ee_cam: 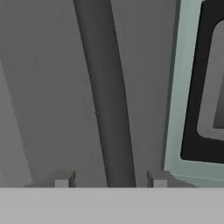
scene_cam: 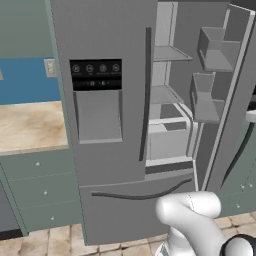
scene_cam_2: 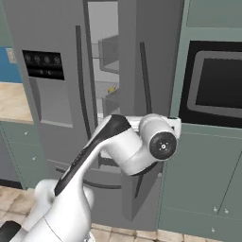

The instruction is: Retrieve the sausage and cheese from the fridge and place them on the cutting board on the counter.

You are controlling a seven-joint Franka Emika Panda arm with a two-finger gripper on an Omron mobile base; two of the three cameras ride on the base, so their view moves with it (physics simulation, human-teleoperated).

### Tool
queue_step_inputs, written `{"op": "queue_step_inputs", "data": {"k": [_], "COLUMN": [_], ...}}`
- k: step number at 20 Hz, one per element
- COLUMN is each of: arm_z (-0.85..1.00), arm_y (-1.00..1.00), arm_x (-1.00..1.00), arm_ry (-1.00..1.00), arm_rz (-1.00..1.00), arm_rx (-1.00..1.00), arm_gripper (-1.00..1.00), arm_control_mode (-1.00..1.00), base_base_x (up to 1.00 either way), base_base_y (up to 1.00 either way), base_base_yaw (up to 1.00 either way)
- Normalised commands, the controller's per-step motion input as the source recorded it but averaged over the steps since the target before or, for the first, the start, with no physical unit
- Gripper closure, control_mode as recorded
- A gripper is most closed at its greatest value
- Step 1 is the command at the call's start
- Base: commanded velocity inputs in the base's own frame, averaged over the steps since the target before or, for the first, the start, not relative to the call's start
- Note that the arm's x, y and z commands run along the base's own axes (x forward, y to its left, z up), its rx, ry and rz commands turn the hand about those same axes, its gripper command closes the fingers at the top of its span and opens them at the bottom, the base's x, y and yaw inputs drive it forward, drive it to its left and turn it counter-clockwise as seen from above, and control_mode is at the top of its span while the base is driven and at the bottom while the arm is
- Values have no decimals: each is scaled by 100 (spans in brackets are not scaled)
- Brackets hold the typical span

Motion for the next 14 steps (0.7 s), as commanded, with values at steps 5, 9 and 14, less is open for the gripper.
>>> {"op": "queue_step_inputs", "data": {"k": [5, 9, 14], "arm_z": [0, 2, 14], "arm_y": [0, -21, -5], "arm_x": [-23, -3, -73], "arm_ry": [-15, -7, -10], "arm_rz": [23, 14, 8], "arm_rx": [-3, -1, -8], "arm_gripper": [-100, -100, -100], "arm_control_mode": [-100, -100, -100], "base_base_x": [0, 0, 0], "base_base_y": [0, 0, 0], "base_base_yaw": [0, 0, 0]}}
